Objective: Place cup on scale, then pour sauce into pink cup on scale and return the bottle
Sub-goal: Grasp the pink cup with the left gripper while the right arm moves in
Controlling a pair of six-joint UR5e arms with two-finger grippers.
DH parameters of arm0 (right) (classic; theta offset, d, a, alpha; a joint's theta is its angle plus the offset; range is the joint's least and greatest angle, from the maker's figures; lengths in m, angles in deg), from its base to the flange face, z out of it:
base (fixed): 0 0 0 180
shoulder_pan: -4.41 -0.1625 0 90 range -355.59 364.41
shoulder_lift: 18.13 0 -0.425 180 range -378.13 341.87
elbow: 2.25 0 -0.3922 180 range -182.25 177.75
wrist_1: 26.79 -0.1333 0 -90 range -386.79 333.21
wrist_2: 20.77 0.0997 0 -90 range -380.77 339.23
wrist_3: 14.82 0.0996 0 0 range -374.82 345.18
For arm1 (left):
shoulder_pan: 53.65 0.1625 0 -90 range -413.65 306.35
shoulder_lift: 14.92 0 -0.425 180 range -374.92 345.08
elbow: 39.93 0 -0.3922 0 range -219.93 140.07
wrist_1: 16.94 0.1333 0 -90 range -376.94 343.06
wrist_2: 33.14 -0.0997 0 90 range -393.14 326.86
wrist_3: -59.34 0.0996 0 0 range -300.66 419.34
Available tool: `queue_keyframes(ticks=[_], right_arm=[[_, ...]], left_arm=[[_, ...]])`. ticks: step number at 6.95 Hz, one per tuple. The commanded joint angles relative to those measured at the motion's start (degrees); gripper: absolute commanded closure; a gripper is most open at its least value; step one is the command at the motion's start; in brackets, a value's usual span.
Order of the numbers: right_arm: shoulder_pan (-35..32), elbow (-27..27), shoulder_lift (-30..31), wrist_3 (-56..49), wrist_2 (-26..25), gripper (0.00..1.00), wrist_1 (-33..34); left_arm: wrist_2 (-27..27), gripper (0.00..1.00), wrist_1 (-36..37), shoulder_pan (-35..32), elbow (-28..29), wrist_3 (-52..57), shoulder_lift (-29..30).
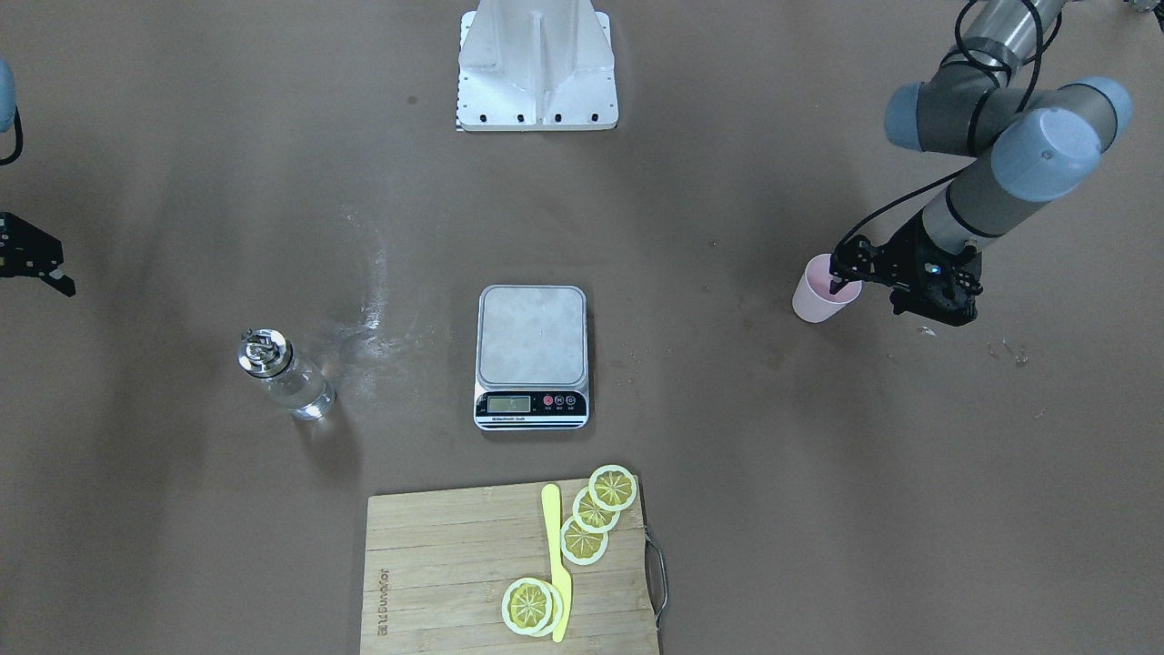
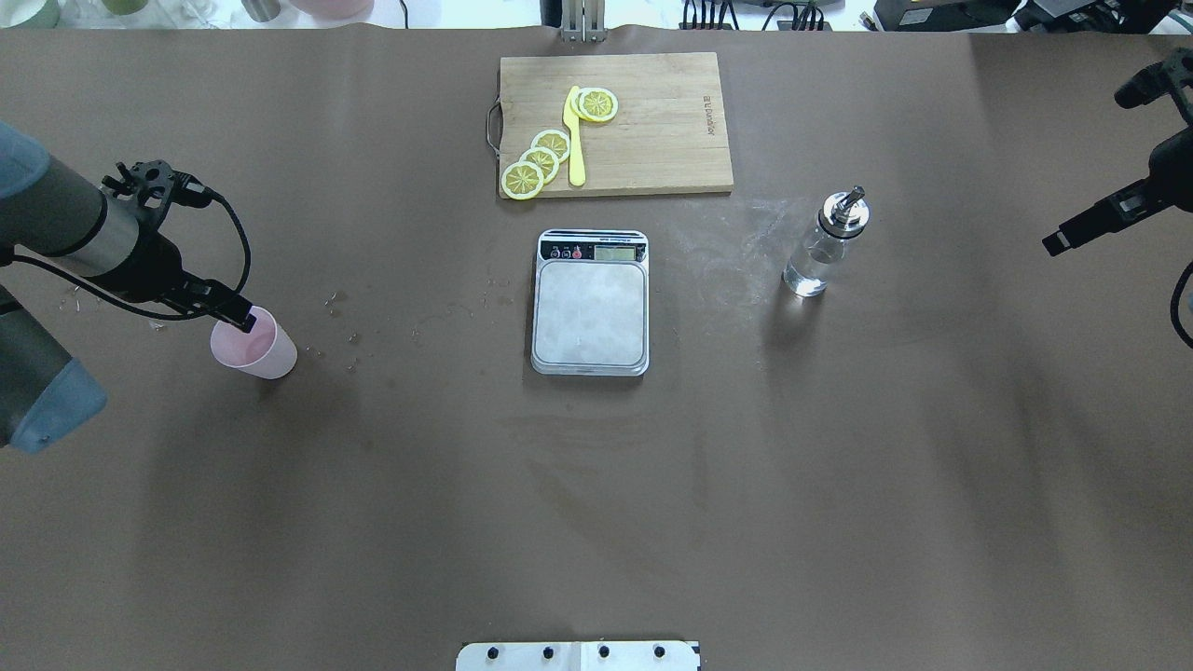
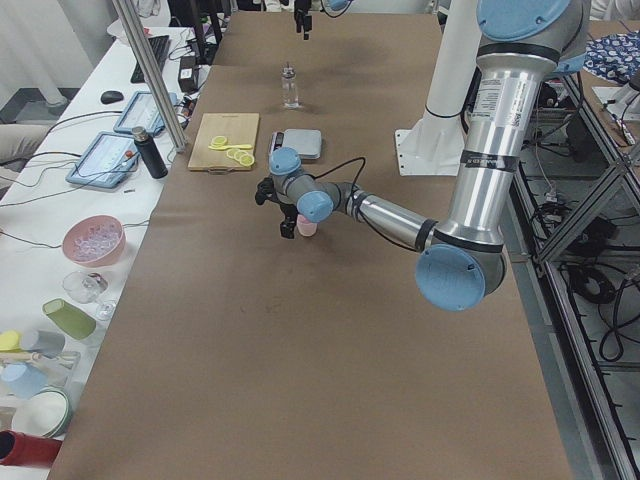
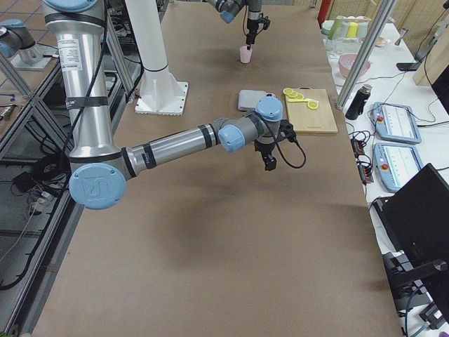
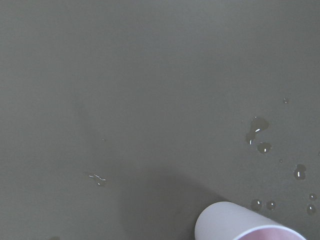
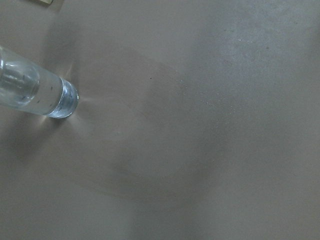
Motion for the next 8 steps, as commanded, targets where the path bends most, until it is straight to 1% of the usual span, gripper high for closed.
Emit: queue_keyframes(ticks=[1,2,3,4,5,7,8], right_arm=[[0.11,0.10,0.11,0.01,-0.10,0.00,0.00],[0.11,0.10,0.02,0.01,-0.10,0.00,0.00],[0.37,0.01,0.11,0.01,-0.27,0.00,0.00],[0.72,0.01,0.11,0.01,-0.28,0.00,0.00],[1.07,-0.08,0.11,0.01,-0.28,0.00,0.00],[1.78,-0.34,-0.06,0.27,-0.36,0.00,0.00],[1.95,-0.34,-0.24,0.27,-0.36,0.00,0.00]], left_arm=[[-0.02,0.16,0.00,0.54,-0.01,0.04,-0.13],[-0.02,0.34,0.00,0.54,-0.01,-0.05,-0.05],[0.07,0.57,0.00,0.54,-0.27,-0.22,-0.05],[0.33,0.83,0.00,0.54,-0.27,-0.23,-0.05],[0.25,1.00,0.00,0.54,-0.44,-0.23,0.04],[0.59,1.00,0.09,0.54,-0.53,-0.23,0.13],[0.86,1.00,0.43,0.45,-0.88,-0.31,1.17]])
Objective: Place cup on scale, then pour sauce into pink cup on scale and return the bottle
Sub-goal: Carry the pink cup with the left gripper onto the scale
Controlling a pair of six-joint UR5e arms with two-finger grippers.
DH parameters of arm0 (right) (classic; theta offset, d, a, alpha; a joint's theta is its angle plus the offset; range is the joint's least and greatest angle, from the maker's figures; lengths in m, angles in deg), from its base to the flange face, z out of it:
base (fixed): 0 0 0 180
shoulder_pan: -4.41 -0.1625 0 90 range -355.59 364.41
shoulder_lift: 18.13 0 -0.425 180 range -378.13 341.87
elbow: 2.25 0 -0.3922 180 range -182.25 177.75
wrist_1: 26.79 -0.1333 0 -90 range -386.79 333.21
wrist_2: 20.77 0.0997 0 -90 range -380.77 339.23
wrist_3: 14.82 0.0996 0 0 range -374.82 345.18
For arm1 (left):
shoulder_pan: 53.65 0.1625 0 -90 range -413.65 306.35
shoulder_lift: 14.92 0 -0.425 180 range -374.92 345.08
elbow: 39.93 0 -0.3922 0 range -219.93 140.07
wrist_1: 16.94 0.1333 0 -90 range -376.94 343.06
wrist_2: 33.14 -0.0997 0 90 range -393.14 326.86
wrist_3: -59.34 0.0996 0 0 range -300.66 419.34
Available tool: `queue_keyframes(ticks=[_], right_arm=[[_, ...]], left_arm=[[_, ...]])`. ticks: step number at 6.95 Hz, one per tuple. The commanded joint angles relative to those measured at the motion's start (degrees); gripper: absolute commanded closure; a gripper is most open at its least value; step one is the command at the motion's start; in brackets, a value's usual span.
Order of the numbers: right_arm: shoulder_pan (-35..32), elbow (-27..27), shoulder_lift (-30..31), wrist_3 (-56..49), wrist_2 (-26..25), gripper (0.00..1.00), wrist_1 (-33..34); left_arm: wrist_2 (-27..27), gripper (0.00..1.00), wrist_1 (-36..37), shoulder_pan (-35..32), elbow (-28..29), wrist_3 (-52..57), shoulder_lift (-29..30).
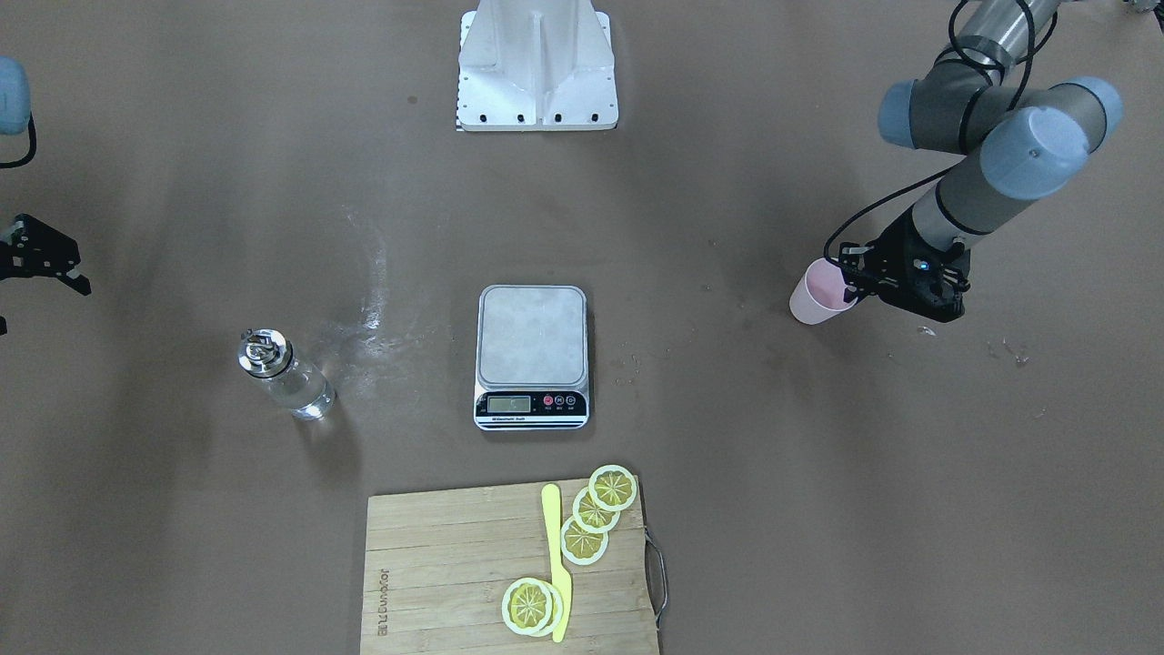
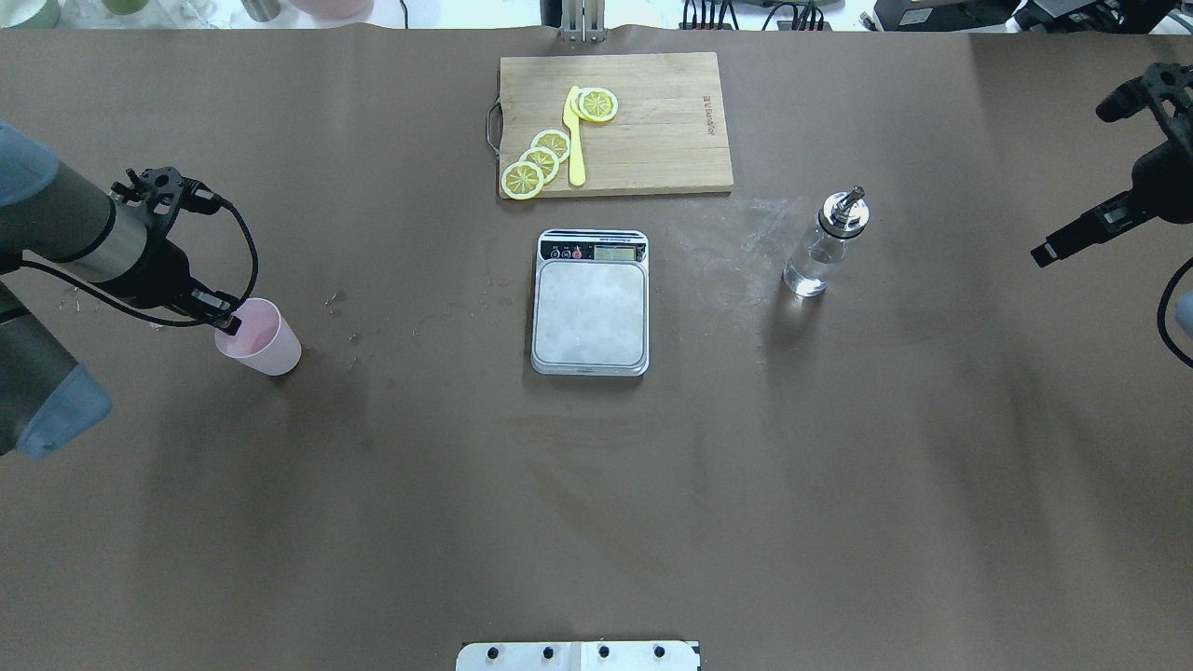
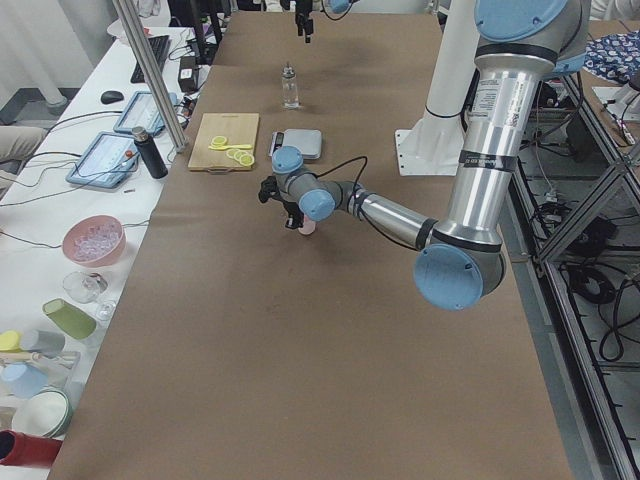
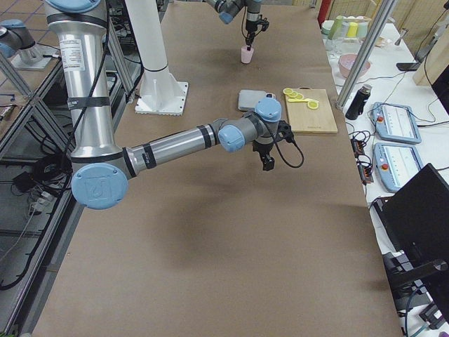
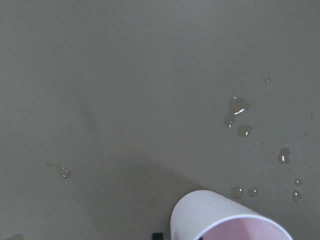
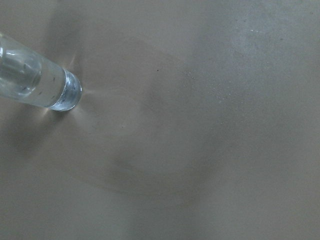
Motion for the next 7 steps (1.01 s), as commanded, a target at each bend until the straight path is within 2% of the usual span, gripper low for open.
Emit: queue_keyframes(ticks=[1,2,4,5,7], right_arm=[[0.70,-0.05,-0.61,0.05,0.08,0.00,0.00],[1.40,-0.05,-1.05,0.05,0.08,0.00,-0.09],[2.72,0.39,-2.19,0.05,0.08,0.00,-0.26],[3.16,0.65,-2.11,-0.04,0.08,0.00,-0.52],[4.39,0.56,-1.23,0.40,-0.80,0.00,-6.56]], left_arm=[[1.92,1.00,0.90,0.01,-0.75,-0.35,2.64],[3.86,1.00,4.48,-0.16,-1.37,-3.66,6.23],[3.79,1.00,16.24,0.01,-4.43,-6.14,14.41],[3.70,1.00,17.42,0.62,-4.71,-10.24,17.13],[3.09,1.00,17.43,5.26,-4.28,-18.24,21.62]])
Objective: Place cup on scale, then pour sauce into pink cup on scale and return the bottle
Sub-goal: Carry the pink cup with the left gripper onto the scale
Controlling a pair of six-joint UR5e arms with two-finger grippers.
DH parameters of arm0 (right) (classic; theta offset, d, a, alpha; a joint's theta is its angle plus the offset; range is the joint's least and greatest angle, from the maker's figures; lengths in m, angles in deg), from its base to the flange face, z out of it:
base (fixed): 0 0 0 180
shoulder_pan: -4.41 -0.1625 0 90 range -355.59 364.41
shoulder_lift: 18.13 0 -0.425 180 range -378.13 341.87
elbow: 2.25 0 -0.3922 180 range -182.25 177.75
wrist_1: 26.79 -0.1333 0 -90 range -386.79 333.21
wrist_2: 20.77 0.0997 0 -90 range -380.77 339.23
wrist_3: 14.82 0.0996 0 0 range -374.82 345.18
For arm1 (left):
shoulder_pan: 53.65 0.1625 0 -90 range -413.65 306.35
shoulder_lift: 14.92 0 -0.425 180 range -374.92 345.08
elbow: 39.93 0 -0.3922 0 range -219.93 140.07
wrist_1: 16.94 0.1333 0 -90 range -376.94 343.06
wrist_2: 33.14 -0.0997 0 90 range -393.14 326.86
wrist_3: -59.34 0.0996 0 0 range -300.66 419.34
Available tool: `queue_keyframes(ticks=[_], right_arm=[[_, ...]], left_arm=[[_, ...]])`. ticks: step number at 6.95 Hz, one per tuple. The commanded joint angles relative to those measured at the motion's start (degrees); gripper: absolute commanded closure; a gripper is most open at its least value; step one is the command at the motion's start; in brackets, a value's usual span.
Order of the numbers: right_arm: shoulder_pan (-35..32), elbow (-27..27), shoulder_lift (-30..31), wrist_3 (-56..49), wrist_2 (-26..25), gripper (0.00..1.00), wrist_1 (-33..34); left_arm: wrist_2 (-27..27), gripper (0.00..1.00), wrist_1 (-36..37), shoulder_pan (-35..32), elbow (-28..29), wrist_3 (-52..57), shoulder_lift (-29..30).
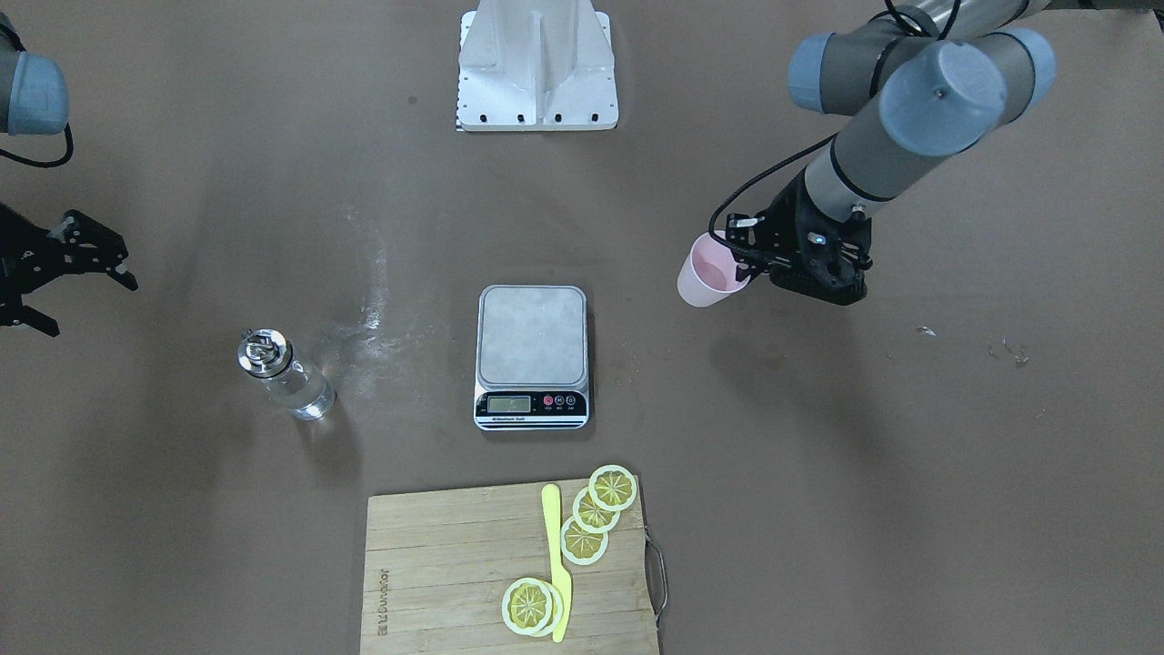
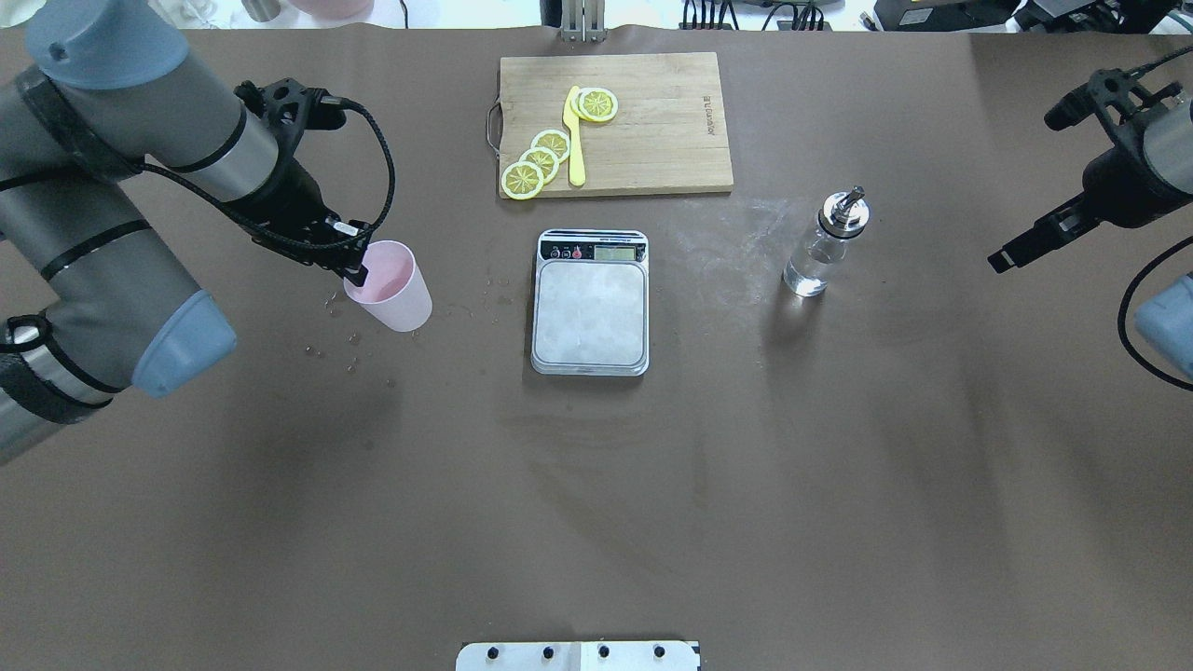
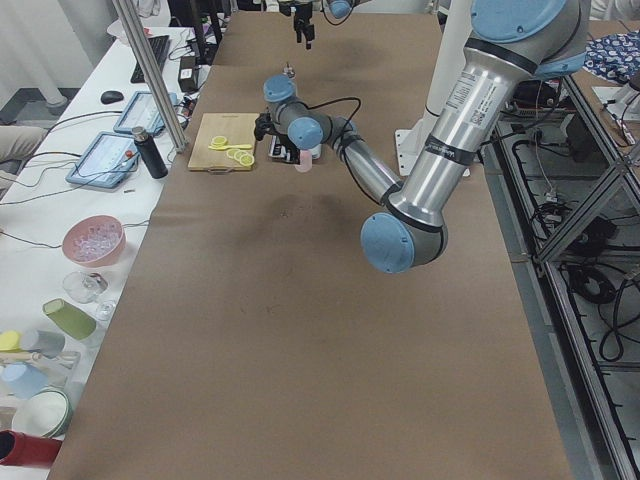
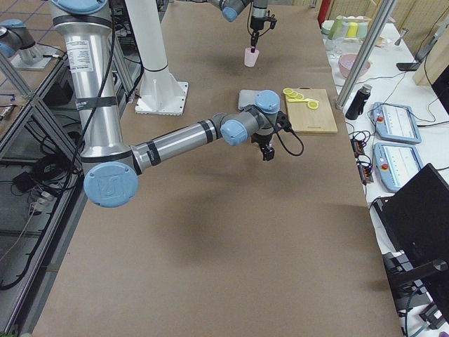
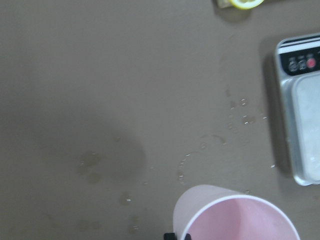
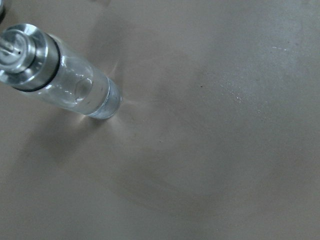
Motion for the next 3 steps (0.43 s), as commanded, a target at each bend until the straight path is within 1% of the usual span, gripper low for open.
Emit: queue_keyframes(ticks=[1,2,3], right_arm=[[1.40,0.03,-0.26,0.29,-0.45,0.00,-3.21],[1.92,-0.32,-0.88,0.29,-0.45,0.00,-3.21],[2.45,-0.41,-0.88,0.38,-1.67,0.00,-3.65]], left_arm=[[-1.68,1.00,0.48,4.52,0.59,-7.96,5.17],[-4.56,1.00,0.57,6.45,3.21,-9.72,8.67],[-4.85,1.00,0.74,7.25,6.97,-11.22,12.71]])
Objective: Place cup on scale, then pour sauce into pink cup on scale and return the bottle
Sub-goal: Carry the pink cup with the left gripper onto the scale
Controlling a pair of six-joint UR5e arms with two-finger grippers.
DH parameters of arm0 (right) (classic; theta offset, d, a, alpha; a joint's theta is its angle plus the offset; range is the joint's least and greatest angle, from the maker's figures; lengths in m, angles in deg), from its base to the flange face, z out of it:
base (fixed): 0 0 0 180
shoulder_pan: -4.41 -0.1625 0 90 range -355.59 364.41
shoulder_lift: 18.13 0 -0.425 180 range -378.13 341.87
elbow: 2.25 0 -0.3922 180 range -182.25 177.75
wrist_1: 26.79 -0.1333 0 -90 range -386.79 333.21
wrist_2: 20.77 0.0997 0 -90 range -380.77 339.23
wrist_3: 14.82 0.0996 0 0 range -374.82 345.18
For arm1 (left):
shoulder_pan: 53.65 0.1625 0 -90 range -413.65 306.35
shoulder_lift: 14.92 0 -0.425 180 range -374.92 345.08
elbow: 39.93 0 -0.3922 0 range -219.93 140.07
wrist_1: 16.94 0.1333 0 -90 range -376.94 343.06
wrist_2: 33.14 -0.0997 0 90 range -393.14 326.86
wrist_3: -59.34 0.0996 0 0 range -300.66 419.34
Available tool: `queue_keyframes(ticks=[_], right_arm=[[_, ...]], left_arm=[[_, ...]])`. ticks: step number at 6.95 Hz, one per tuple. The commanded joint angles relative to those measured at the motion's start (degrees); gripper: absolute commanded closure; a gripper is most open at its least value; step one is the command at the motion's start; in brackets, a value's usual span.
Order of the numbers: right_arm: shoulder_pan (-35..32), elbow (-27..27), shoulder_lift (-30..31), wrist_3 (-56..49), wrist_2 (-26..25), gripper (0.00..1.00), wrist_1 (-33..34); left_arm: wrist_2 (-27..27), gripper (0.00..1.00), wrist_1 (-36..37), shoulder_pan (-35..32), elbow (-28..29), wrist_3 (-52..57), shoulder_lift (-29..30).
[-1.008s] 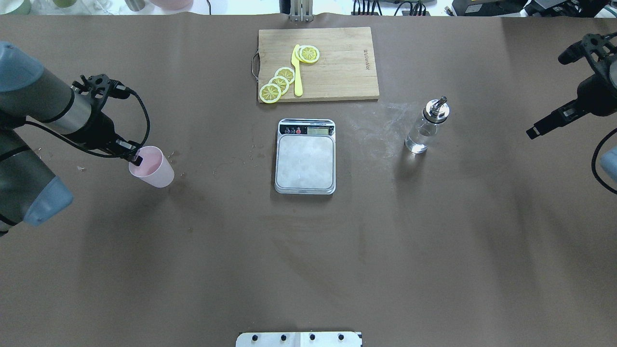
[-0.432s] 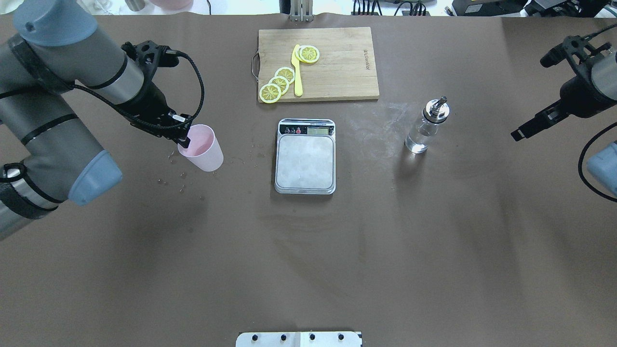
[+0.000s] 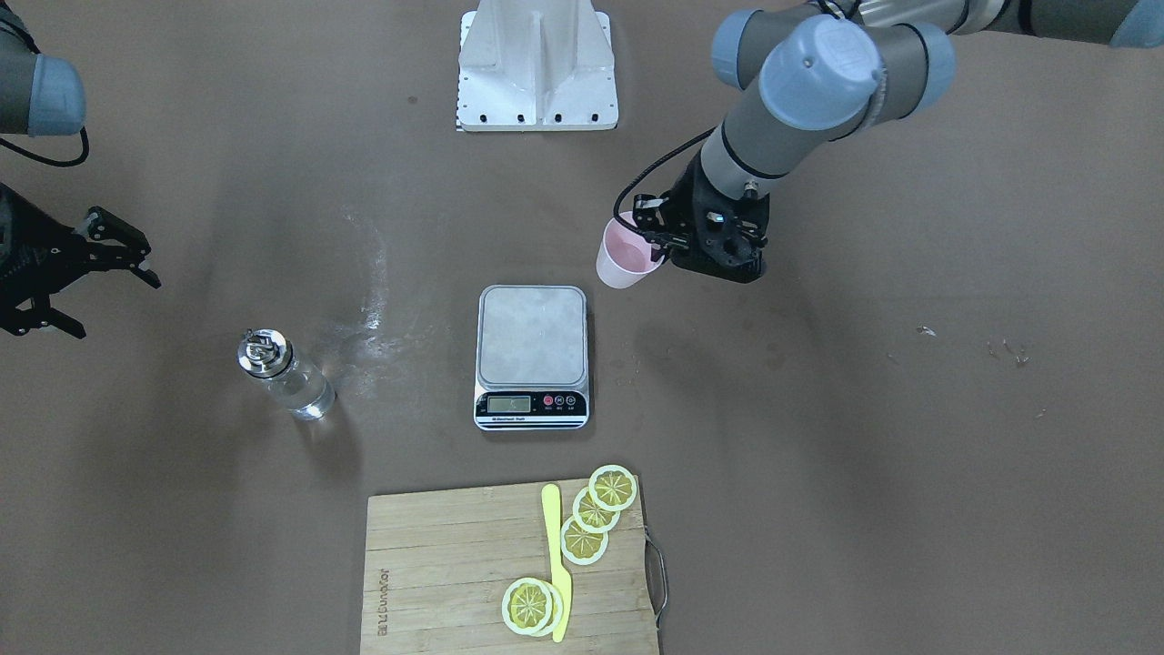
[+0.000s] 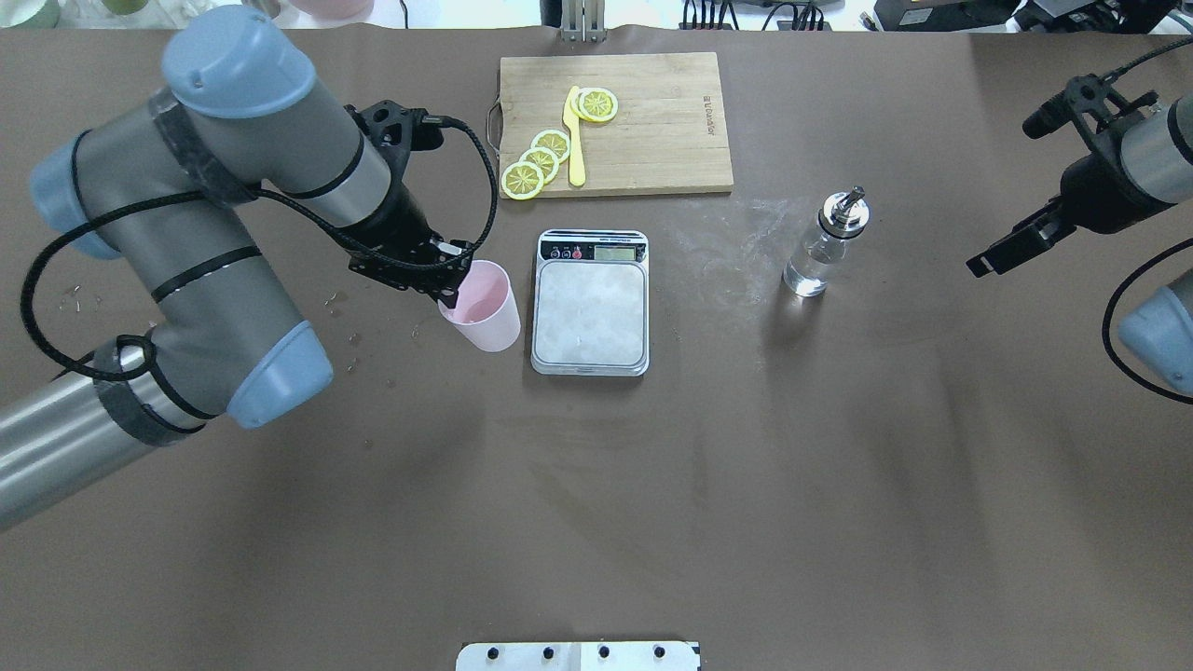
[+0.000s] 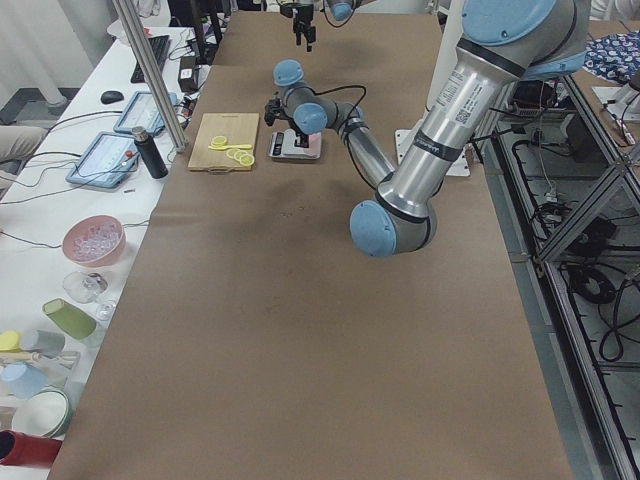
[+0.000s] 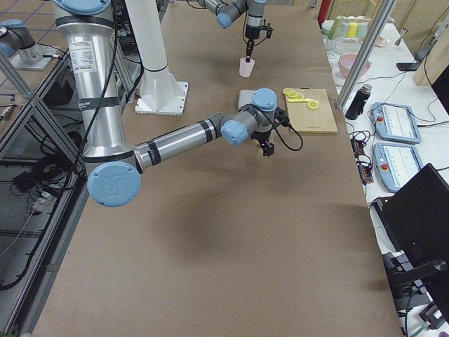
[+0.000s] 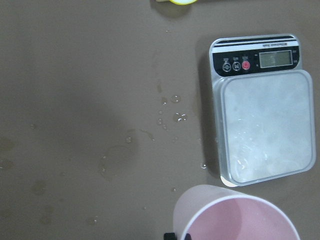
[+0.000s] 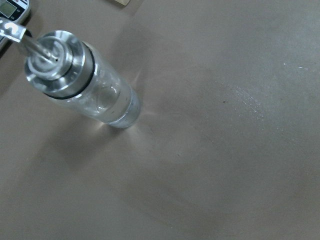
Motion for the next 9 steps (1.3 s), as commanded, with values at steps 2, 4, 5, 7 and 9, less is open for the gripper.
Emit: queue_keyframes(ticks=[2,4,5,7,9], right_arm=[[0.77,0.42,-0.27,2.18,-1.84,0.00,-0.91],[2.17,-0.18,-1.84,2.28,-2.20,0.00,-0.83],[2.53,-0.27,-2.11,2.36,-2.38,0.00,-0.83],[2.53,-0.19,-2.64,2.54,-4.38,0.00,-0.83],[2.62,-0.27,-2.64,2.54,-4.40,0.00,-0.83]], left_arm=[[-1.41,1.00,0.18,1.65,8.98,-2.34,8.97],[-3.33,1.00,-0.08,1.74,14.35,-1.90,12.86],[-3.52,1.00,-0.17,2.00,15.41,-1.81,13.47],[-5.36,1.00,-0.69,2.79,18.92,-1.46,15.66],[-7.72,1.00,-0.87,4.37,19.90,-1.37,16.20]])
